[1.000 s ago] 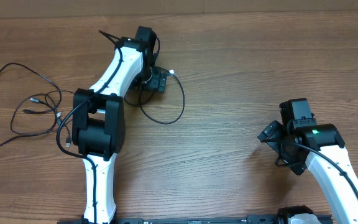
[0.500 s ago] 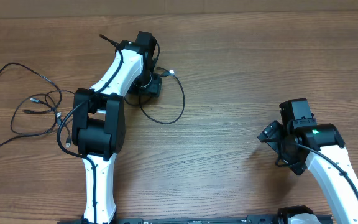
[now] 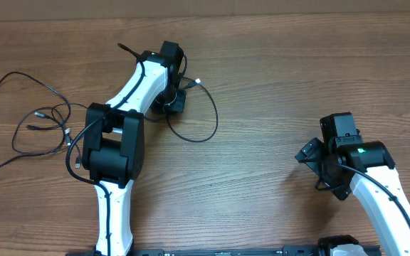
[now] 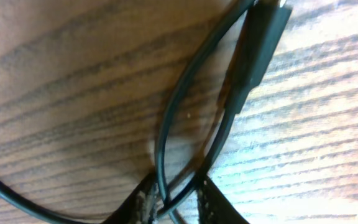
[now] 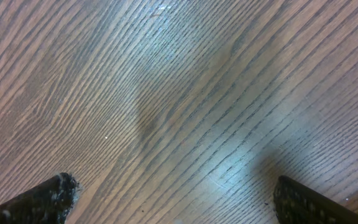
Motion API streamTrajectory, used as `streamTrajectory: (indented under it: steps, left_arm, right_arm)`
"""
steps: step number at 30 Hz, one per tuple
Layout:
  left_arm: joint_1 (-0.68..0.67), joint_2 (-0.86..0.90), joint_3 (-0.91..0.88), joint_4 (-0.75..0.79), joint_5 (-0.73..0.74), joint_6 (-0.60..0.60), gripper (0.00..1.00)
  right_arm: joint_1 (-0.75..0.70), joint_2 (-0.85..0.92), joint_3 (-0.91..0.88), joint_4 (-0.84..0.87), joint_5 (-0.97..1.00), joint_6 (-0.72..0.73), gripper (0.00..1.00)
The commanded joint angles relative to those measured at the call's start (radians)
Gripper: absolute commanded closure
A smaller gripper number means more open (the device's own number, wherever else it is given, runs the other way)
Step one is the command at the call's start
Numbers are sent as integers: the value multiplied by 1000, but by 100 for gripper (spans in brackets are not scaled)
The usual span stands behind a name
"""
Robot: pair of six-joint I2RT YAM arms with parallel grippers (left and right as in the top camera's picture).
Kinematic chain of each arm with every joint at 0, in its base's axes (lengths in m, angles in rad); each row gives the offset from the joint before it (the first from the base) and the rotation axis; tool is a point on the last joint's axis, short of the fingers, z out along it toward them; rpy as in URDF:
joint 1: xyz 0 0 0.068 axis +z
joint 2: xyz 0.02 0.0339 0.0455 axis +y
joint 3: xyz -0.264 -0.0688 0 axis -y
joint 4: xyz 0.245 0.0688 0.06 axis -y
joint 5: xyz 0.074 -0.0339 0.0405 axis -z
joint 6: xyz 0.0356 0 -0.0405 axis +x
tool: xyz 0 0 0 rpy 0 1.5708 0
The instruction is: Untangle cables
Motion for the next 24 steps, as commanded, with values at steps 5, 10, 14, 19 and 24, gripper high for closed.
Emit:
streamTrajectory:
  steps: [5,10,14,19,24]
  left_arm:
    - [-18,56,-87,-2,-2,-32,94]
    - [-32,56,-87,-13,-1,-33,96]
    - [-43,53,-85,-26,-2,-52,96]
    - [-38,4,-59,-40,-2,-78,96]
    - [-11,-115,-23,-63,-4,-78,96]
  right_arm:
    - [-5,-12,12,3,8,-4,0]
    - [-5,-12,12,2,8,-4,0]
    - [-5,-12,12,2,8,-4,0]
    - [-5,-12,12,2,8,-8,0]
    - [-5,-12,12,1,8,-8,0]
